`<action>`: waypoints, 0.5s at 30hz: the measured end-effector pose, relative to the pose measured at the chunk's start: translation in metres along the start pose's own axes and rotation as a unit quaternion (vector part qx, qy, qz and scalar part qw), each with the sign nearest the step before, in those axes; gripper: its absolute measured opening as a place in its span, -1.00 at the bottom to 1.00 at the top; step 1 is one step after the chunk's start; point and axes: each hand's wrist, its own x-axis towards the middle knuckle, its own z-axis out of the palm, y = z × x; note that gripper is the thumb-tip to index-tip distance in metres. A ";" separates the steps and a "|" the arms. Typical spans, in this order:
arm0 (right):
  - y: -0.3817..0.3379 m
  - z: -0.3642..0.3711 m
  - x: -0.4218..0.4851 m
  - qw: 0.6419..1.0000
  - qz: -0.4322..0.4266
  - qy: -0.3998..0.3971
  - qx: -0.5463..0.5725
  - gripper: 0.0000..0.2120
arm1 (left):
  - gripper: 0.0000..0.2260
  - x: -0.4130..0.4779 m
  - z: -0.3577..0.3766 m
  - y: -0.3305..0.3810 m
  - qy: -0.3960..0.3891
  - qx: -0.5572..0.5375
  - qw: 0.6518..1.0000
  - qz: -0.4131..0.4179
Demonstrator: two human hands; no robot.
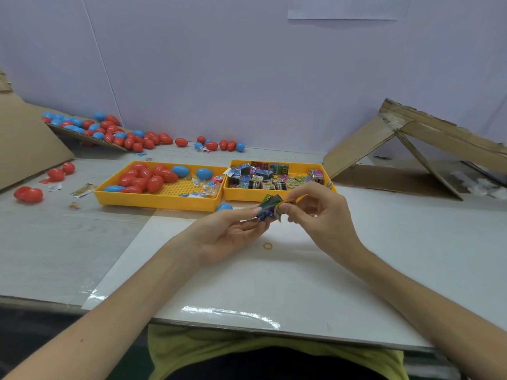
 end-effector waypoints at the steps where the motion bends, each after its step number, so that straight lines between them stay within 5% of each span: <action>1: 0.000 0.001 0.000 1.000 0.005 -0.003 0.010 -0.83 | -0.70 0.000 0.000 0.000 0.003 0.000 1.000 -0.001; 15: -0.005 -0.002 0.000 0.998 -0.019 -0.049 0.037 -0.77 | -0.61 0.001 -0.004 0.003 0.022 -0.060 0.997 0.048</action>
